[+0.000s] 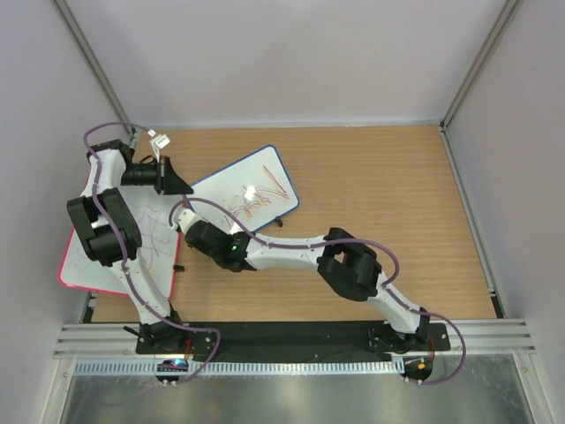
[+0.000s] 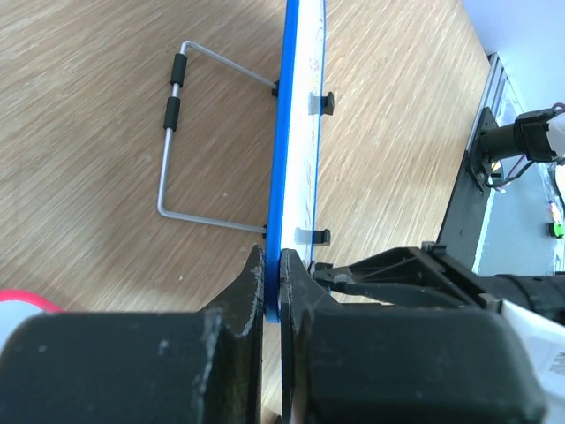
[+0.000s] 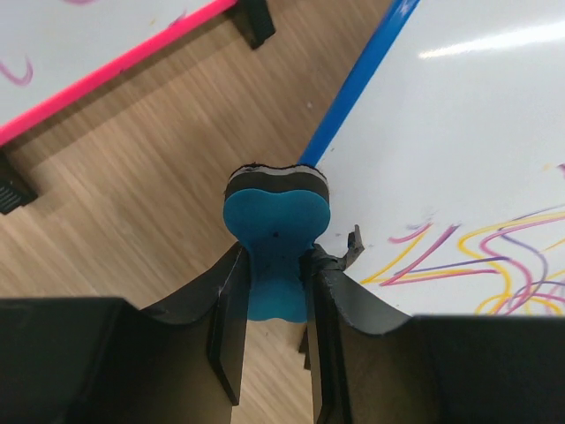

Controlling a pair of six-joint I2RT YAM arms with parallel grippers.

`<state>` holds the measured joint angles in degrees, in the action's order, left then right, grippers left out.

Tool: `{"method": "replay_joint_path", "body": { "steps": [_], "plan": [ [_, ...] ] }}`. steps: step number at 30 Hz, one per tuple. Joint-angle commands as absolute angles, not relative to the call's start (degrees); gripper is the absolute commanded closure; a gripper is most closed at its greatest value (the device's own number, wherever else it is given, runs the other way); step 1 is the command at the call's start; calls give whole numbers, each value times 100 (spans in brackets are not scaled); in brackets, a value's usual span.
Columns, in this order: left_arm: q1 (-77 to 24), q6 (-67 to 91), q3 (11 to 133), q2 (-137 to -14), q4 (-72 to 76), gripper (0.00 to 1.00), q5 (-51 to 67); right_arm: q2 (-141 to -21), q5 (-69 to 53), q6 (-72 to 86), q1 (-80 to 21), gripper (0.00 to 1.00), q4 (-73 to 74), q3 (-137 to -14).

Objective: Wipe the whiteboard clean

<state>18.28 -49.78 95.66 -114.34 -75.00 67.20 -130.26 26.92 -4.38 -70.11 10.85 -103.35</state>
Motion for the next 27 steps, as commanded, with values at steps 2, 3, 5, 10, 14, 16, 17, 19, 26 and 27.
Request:
{"method": "replay_joint_path", "body": {
  "steps": [2,3,5,10,14,16,17,19,26,27],
  "plan": [
    [1740,-5133,9536,-11162,-7638,100,6706,-12973,2706,-61,-6961,99,1178,-10002],
    [1740,-5124,9536,-11180,-7646,100,6706,-12947,2733,-79,-6952,99,1195,-10019],
    [1740,-5150,9536,-11171,-7655,100,6689,-12885,2803,-97,-6882,99,1178,-10072],
    [1740,-5177,9527,-11188,-7646,100,6627,-12428,2584,-35,-6636,99,871,-9923],
    [1740,-5229,9536,-11162,-7708,100,6592,-12243,2645,96,-6294,99,765,-9818],
    [1749,-5282,9545,-11145,-7734,100,6583,-12138,2698,202,-6021,99,642,-9651],
    [1732,-5291,9545,-11136,-7743,100,6583,-12120,2707,228,-5916,99,616,-9598],
    [1740,-5317,9562,-11118,-7761,100,6565,-12042,2812,220,-5687,99,484,-9449],
    [1740,-5475,9589,-11127,-7884,100,6522,-11752,2901,360,-5186,99,71,-8931],
    [1740,-5476,9598,-11127,-7875,100,6504,-11734,2892,360,-5186,99,36,-8895]
  ]
}}
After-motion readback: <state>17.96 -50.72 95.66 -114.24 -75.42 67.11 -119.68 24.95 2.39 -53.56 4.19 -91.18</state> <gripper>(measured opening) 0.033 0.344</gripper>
